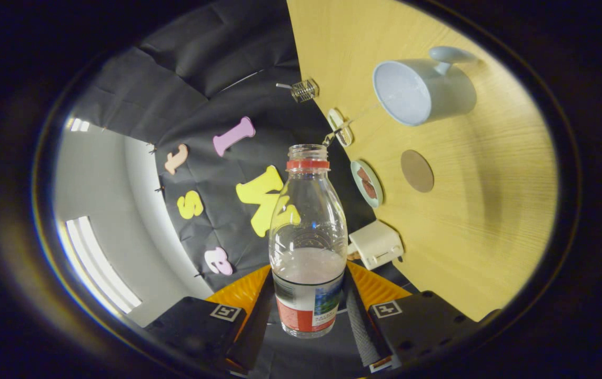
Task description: Take the bottle from table, then pour the juice into the cup, finally place the bottle on the coaster
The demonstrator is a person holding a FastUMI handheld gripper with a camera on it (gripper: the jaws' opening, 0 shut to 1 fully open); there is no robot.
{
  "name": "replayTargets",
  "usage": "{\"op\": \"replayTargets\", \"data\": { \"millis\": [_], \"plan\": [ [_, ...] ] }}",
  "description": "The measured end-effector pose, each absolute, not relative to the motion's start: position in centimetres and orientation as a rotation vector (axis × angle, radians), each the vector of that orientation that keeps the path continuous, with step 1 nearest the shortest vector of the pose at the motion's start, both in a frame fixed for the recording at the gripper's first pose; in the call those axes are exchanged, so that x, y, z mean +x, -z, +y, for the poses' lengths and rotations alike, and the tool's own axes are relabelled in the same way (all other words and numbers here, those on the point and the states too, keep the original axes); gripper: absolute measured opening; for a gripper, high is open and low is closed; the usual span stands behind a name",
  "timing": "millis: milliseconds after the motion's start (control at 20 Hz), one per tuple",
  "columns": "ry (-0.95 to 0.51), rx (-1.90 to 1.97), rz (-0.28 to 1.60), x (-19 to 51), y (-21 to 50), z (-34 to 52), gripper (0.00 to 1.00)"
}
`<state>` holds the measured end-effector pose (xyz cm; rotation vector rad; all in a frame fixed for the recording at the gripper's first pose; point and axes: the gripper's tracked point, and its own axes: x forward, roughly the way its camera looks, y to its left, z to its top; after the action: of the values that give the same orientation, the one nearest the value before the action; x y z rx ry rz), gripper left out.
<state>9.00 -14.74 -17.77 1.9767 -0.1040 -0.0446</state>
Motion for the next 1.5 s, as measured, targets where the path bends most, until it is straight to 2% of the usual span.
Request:
{"op": "replayTargets", "data": {
  "millis": [850,1500],
  "plan": [
    [0.032,2.079,-0.141,9.4,16.5,-15.7,0.75],
    [0.037,1.901,-0.054,9.0,17.9,-14.7,0.75]
  ]
}}
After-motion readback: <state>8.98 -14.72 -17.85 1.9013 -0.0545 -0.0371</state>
